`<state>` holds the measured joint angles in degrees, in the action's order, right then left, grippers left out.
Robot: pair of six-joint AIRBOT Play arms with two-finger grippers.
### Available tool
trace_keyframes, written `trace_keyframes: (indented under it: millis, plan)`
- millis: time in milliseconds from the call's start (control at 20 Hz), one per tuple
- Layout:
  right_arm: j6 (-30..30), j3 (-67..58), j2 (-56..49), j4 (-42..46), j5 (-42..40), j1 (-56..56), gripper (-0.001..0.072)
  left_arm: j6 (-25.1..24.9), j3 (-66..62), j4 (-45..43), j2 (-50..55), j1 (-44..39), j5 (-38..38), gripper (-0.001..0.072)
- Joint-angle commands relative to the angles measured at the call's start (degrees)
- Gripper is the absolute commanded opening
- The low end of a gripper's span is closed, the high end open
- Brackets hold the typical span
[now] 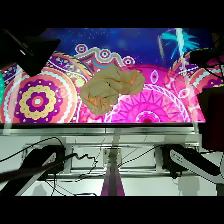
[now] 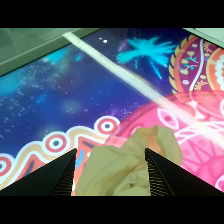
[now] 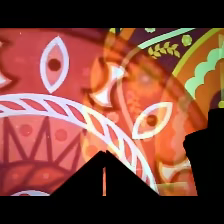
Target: Fold the clothes and pants, and hang the long-sleeved shirts on hangers.
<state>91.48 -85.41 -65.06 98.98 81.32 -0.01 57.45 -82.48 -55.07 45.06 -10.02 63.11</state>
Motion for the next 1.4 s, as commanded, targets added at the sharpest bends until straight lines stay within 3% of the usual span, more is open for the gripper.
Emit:
trace_keyframes:
  millis: [0, 700, 850, 900, 950, 1000, 1150, 1200, 1350]
  plan:
    - [0.0, 0.0, 0.0, 0.0, 0.0, 0.0, 0.0012, 0.0, 0.0, 0.0, 0.0, 0.0, 0.0, 0.0462]
    - [0.0, 0.0, 0.0, -0.2, -0.1, 0.0, 0.0011, 0.2, 0.0, 1.9, 0.0, 0.0, -0.5, 0.0463]
    - [0.0, 0.0, 0.0, -0.2, -5.3, 0.0, 0.0012, 0.2, 0.0, 3.9, 0.9, 0.0, -0.8, 0.0461]
    - [0.0, 0.0, 0.0, -0.8, -6.7, 0.0, 0.0012, 0.3, 0.0, 3.2, 1.4, 0.0, 0.4, 0.0420]
    - [0.0, 0.0, 0.0, -1.8, -7.1, 0.0, 0.0011, 0.2, 0.0, -0.5, 2.3, 0.0, 2.3, 0.0099]
    - [0.0, 0.0, 0.0, -2.5, -7.4, 0.0, 0.0011, 0.6, 0.1, -6.5, 3.3, 0.0, 4.6, 0.0016]
    - [0.0, 0.0, 0.0, -3.6, -7.4, 0.0, 0.0011, 10.2, 3.7, -26.7, 7.8, 0.9, 12.2, 0.0016]
    - [0.0, 0.0, 0.0, -4.0, -7.3, 0.0, 0.0011, 11.0, 6.9, -28.6, 8.9, 1.8, 13.2, 0.0016]
    - [0.0, 0.0, 0.0, -5.4, -6.8, 0.0, 0.0011, 10.7, 23.2, -19.2, 9.4, 5.9, 10.5, 0.0015]
